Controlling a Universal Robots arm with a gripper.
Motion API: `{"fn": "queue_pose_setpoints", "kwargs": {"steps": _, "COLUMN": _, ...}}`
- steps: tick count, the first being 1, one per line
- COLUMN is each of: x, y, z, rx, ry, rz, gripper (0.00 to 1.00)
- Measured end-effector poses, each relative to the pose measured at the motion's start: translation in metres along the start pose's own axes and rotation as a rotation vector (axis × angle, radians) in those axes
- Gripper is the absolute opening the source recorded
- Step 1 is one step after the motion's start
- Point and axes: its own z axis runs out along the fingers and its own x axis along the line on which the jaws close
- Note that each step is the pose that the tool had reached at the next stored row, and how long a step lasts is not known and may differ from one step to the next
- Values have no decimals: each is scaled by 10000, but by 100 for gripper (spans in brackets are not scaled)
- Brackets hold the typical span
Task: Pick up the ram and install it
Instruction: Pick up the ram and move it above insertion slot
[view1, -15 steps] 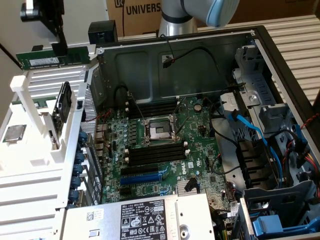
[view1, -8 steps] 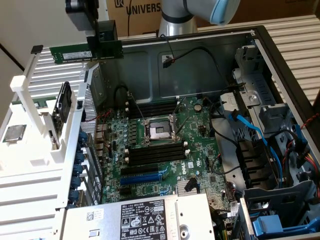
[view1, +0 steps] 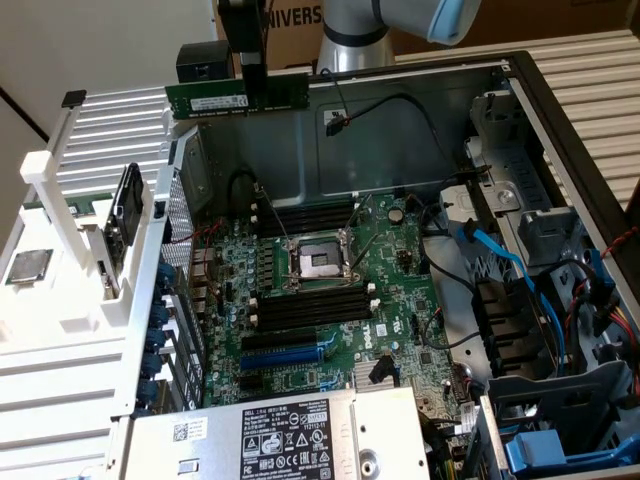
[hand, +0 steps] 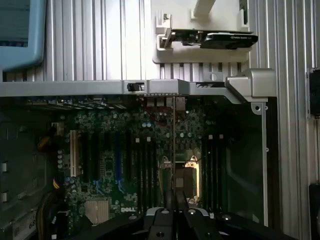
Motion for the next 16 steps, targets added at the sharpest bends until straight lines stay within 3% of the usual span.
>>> {"fn": "queue_pose_setpoints", "kwargs": {"steps": 2, "x": 0, "y": -47, "z": 2, "rx": 0, "ry": 1, "rz": 1, "gripper": 12}}
{"fn": "queue_pose_setpoints", "kwargs": {"steps": 7, "x": 0, "y": -72, "z": 5, "rx": 0, "ry": -1, "rz": 17, "gripper": 12}}
{"fn": "queue_pose_setpoints", "kwargs": {"steps": 16, "x": -36, "y": -336, "z": 58, "rx": -7, "ry": 17, "rz": 25, "gripper": 12}}
